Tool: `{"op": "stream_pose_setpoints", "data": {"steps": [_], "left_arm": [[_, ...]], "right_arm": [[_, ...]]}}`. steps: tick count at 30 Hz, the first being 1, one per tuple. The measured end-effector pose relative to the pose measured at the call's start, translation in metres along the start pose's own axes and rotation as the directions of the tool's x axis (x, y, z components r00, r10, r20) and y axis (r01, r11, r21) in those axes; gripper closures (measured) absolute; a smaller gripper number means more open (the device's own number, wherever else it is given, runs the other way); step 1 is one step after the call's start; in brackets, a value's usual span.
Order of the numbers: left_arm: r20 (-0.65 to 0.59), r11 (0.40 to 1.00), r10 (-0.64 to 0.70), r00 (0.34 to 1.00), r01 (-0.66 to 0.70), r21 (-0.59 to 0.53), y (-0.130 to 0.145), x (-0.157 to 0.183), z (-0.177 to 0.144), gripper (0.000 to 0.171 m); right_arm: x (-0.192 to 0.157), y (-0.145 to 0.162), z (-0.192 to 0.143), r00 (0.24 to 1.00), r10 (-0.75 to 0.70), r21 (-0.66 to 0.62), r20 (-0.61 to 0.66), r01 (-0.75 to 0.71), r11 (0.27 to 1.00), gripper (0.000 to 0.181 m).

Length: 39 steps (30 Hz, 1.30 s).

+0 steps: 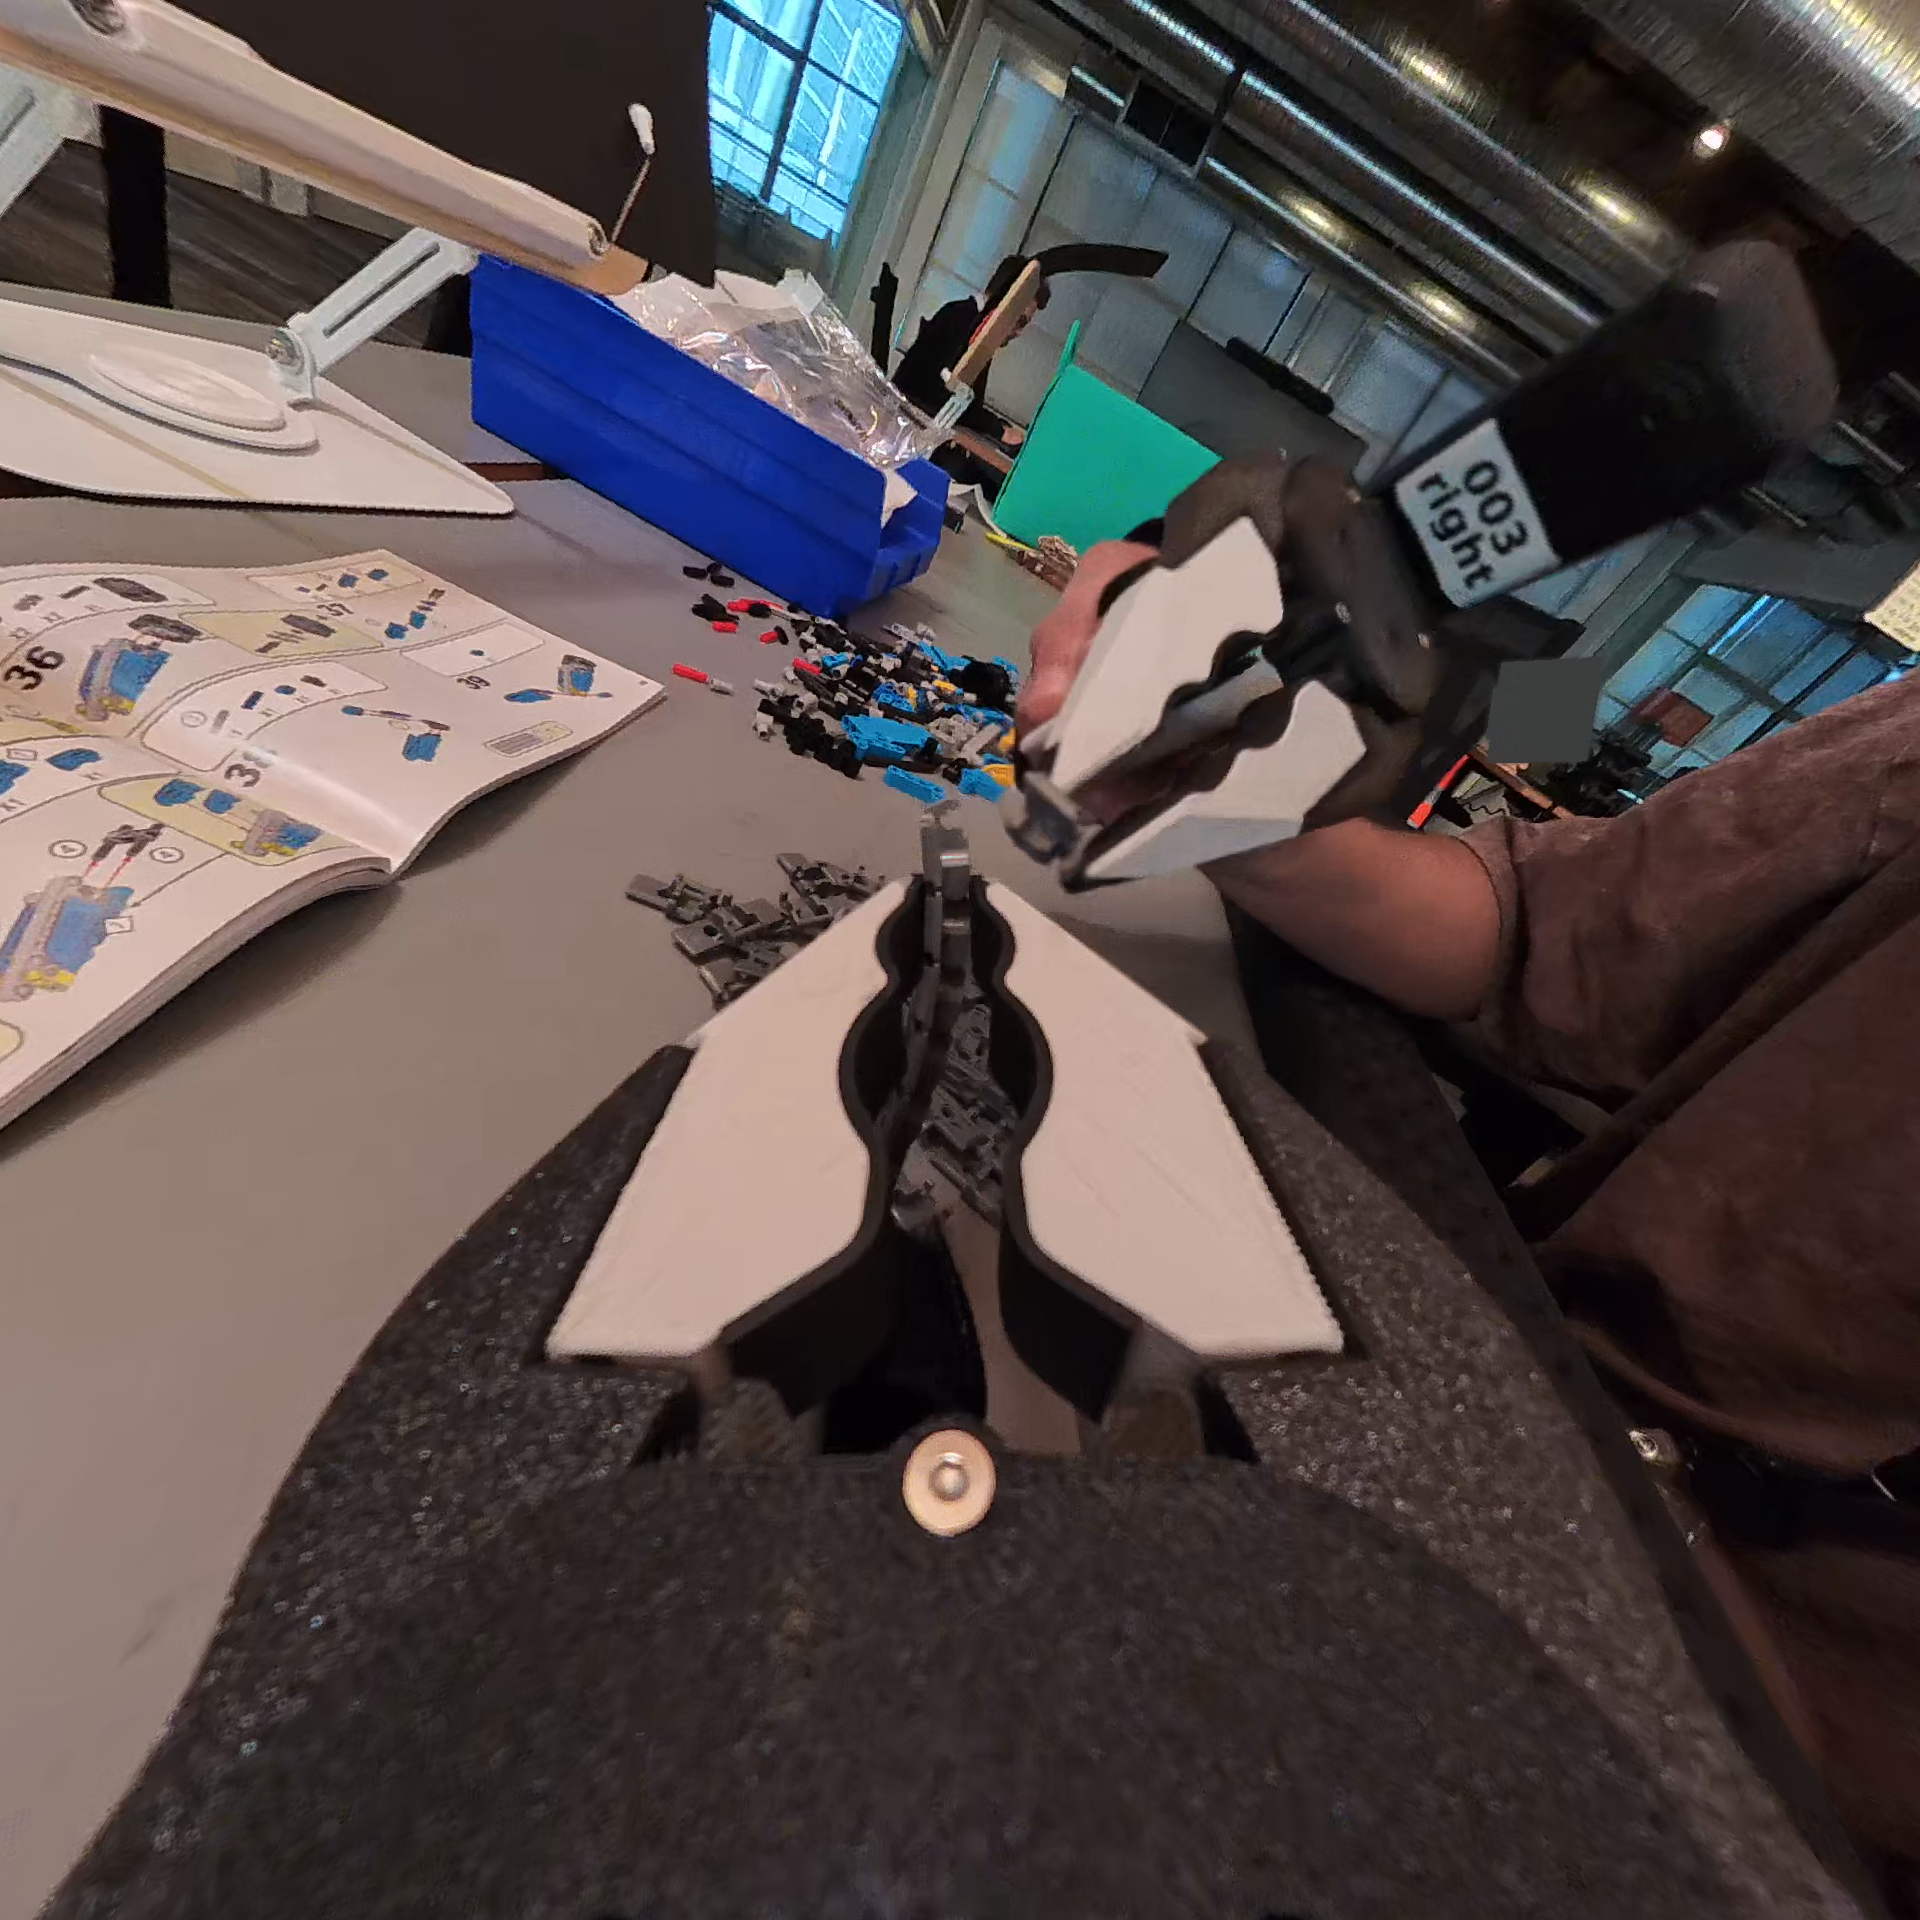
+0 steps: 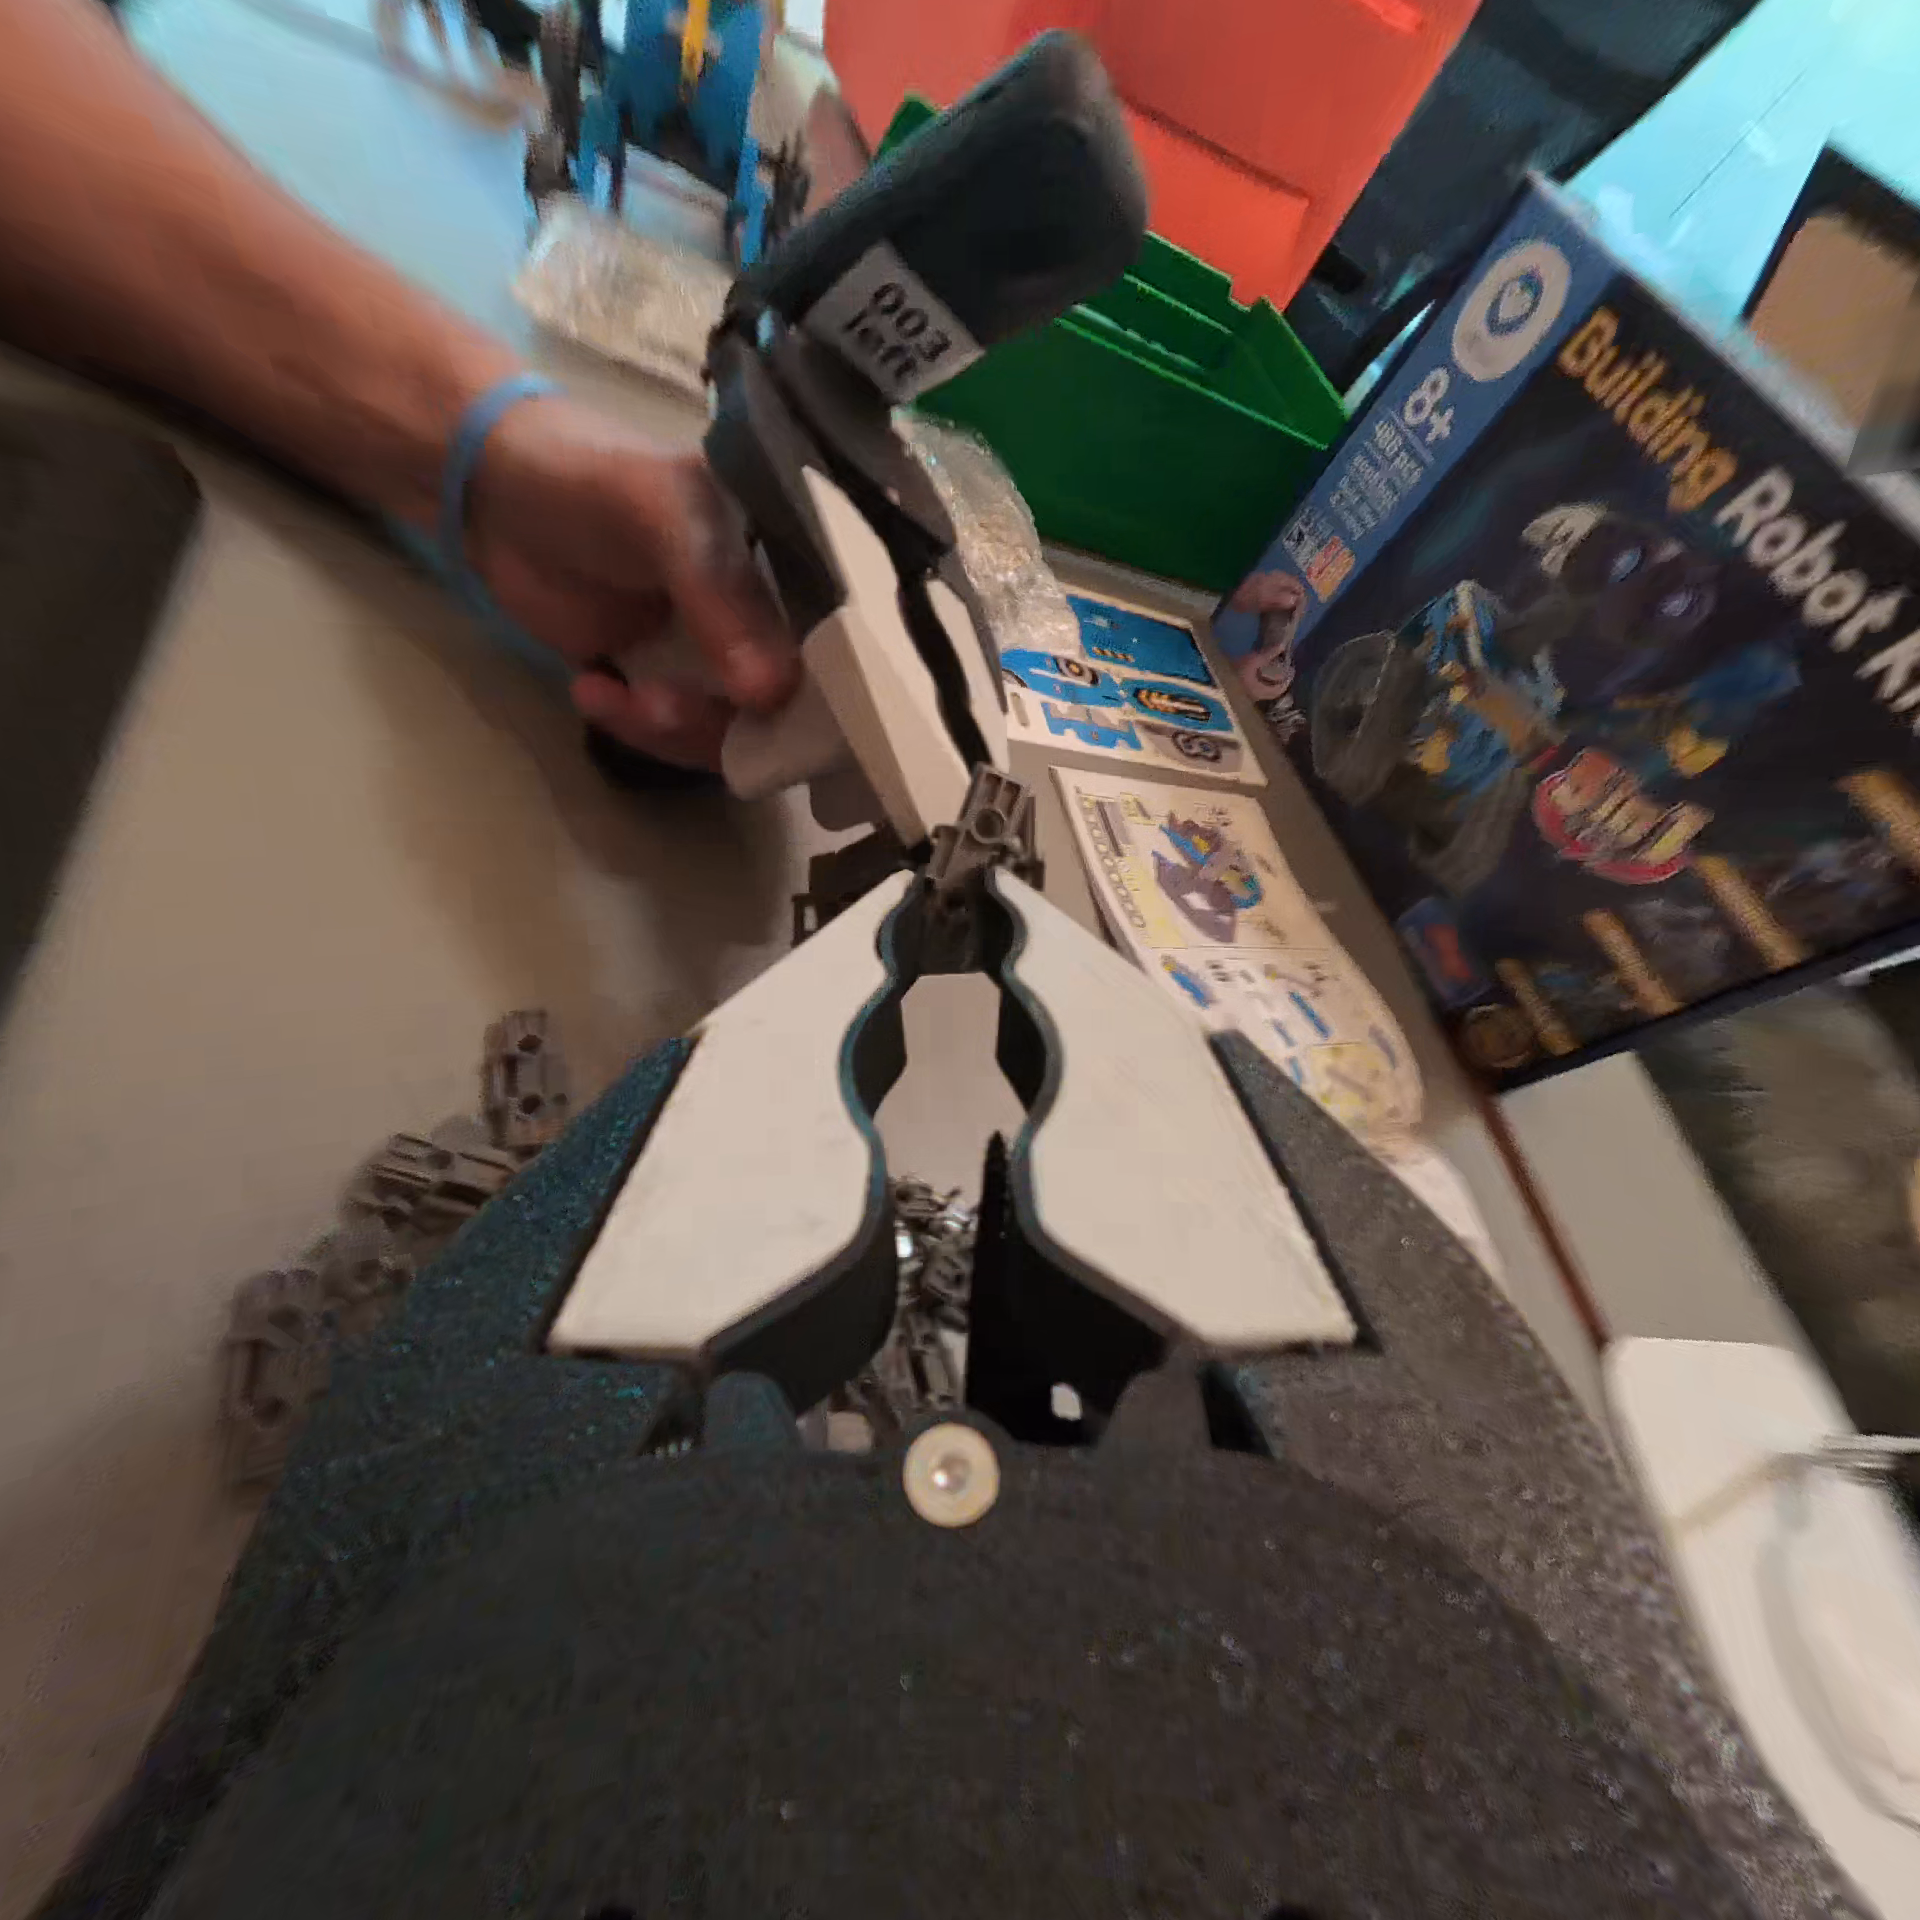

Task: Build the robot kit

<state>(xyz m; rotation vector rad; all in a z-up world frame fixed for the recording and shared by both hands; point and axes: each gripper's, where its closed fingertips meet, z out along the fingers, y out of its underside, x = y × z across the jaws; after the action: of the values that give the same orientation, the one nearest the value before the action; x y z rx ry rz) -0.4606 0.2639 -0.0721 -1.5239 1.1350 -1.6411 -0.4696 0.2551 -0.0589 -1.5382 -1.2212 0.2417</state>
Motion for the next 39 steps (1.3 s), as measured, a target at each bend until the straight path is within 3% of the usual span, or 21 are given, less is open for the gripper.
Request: {"op": "stream_pose_setpoints", "data": {"steps": [2, 4, 10, 13, 19, 24, 28, 31, 33, 39], "left_arm": [[-0.01, 1.0, 0.017, 1.0, -0.017, -0.013, 0.002, 0.003, 0.001, 0.165], [-0.011, 0.999, 0.046, 0.999, -0.047, -0.024, 0.003, 0.004, 0.0, 0.164], [-0.036, 0.976, 0.187, 0.982, -0.19, -0.104, 0.015, 0.014, 0.003, 0.164], [-0.02, 0.961, 0.233, 0.972, -0.233, -0.146, 0.02, 0.013, 0.004, 0.165], [0.022, 0.977, 0.151, 0.988, -0.145, -0.154, 0.02, 0.002, 0.005, 0.165], [0.019, 0.986, 0.095, 0.995, -0.092, -0.137, 0.018, -0.001, 0.003, 0.165], [-0.024, 0.986, 0.068, 0.997, -0.071, -0.148, 0.02, 0.004, 0.003, 0.165], [-0.078, 0.983, 0.04, 0.996, -0.053, -0.175, 0.025, 0.011, 0.002, 0.164], [-0.099, 0.98, 0.033, 0.995, -0.051, -0.194, 0.028, 0.014, 0.002, 0.164], [-0.101, 0.977, 0.0, 0.995, -0.021, -0.214, 0.03, 0.013, 0.002, 0.165]], "right_arm": [[0.0, 0.005, 0.005, 0.994, -0.105, -0.074, -0.04, 0.102, 0.992, 0.171], [-0.002, 0.005, 0.006, 0.994, -0.107, -0.074, -0.021, 0.105, 0.992, 0.171], [-0.015, 0.007, -0.004, 0.96, 0.135, -0.055, 0.246, -0.125, 0.991, 0.171], [-0.019, 0.011, -0.005, 0.947, 0.152, -0.044, 0.284, -0.145, 0.988, 0.17], [-0.012, 0.019, 0.003, 0.989, 0.007, -0.057, 0.147, 0.001, 0.998, 0.171], [-0.009, 0.019, 0.006, 0.995, -0.002, -0.062, 0.099, 0.009, 0.998, 0.171], [-0.012, 0.016, 0.004, 0.974, 0.129, -0.021, 0.186, -0.128, 0.992, 0.17], [-0.02, 0.013, 0.0, 0.896, 0.293, -0.033, 0.334, -0.299, 0.954, 0.171], [-0.023, 0.013, -0.001, 0.87, 0.321, -0.043, 0.375, -0.33, 0.943, 0.171], [-0.021, 0.023, 0.004, 0.879, 0.335, -0.093, 0.34, -0.323, 0.942, 0.16]]}}
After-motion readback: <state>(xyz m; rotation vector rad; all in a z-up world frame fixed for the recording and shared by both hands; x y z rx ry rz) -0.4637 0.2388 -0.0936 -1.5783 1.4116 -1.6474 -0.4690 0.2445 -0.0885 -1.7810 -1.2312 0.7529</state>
